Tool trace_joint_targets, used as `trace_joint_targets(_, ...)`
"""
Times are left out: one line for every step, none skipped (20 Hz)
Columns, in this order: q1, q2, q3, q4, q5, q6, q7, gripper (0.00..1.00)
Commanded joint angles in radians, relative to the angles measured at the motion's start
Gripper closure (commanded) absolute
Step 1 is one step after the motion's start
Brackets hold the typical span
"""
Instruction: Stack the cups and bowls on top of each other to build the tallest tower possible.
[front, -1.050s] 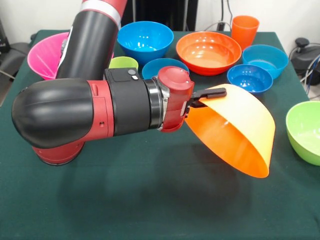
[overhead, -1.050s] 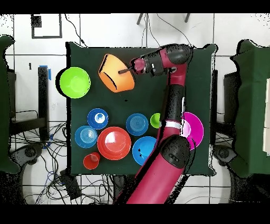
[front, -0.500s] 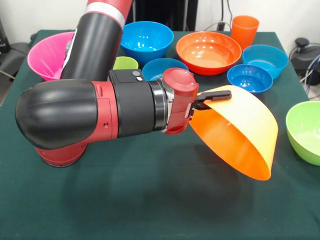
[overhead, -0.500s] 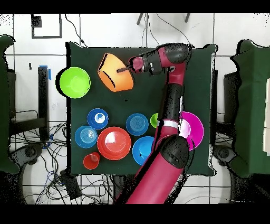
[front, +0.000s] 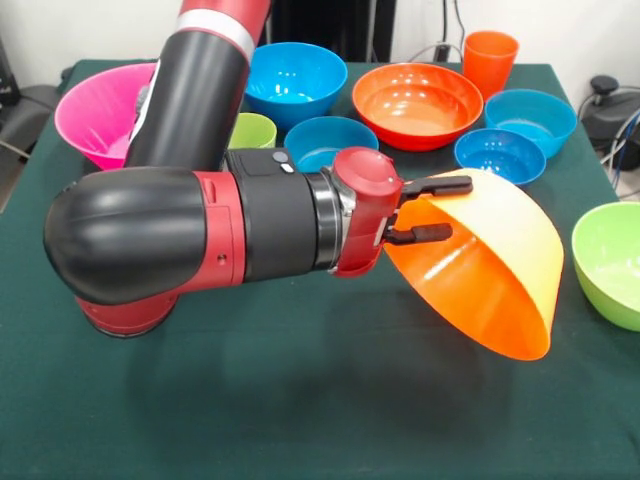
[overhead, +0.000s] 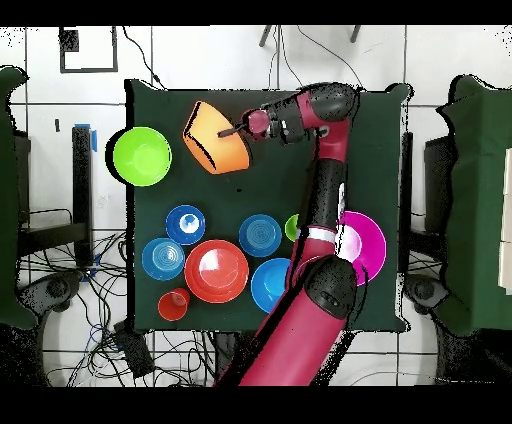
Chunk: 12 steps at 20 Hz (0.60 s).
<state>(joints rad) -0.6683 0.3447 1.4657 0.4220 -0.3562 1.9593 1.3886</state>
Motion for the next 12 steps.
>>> trace_joint_targets(0.008,0.05,-0.014,-0.099,-0.132,0.044,-0.337,0.0)
trace_joint_targets(0.008,0.048,-0.011,-0.1,-0.136,0.048,-0.33,0.0)
trace_joint_targets(0.008,0.047,-0.01,-0.1,-0.137,0.056,-0.326,0.0)
trace_joint_targets(0.008,0.046,-0.009,-0.099,-0.138,0.058,-0.322,0.0)
trace_joint_targets(0.008,0.045,-0.007,-0.099,-0.141,0.062,-0.321,0.0)
trace_joint_targets(0.008,0.044,-0.005,-0.1,-0.144,0.065,-0.317,0.0)
trace_joint_targets(0.008,0.044,-0.004,-0.1,-0.146,0.065,-0.315,0.0)
trace_joint_targets(0.007,0.043,-0.004,-0.099,-0.148,0.063,-0.315,0.0)
trace_joint_targets(0.006,0.042,-0.005,-0.098,-0.149,0.061,-0.309,0.0)
trace_joint_targets(0.005,0.041,-0.005,-0.097,-0.15,0.059,-0.305,0.0)
trace_joint_targets(0.005,0.04,-0.005,-0.097,-0.15,0.057,-0.302,0.0)
trace_joint_targets(0.004,0.039,-0.006,-0.096,-0.15,0.055,-0.299,0.0)
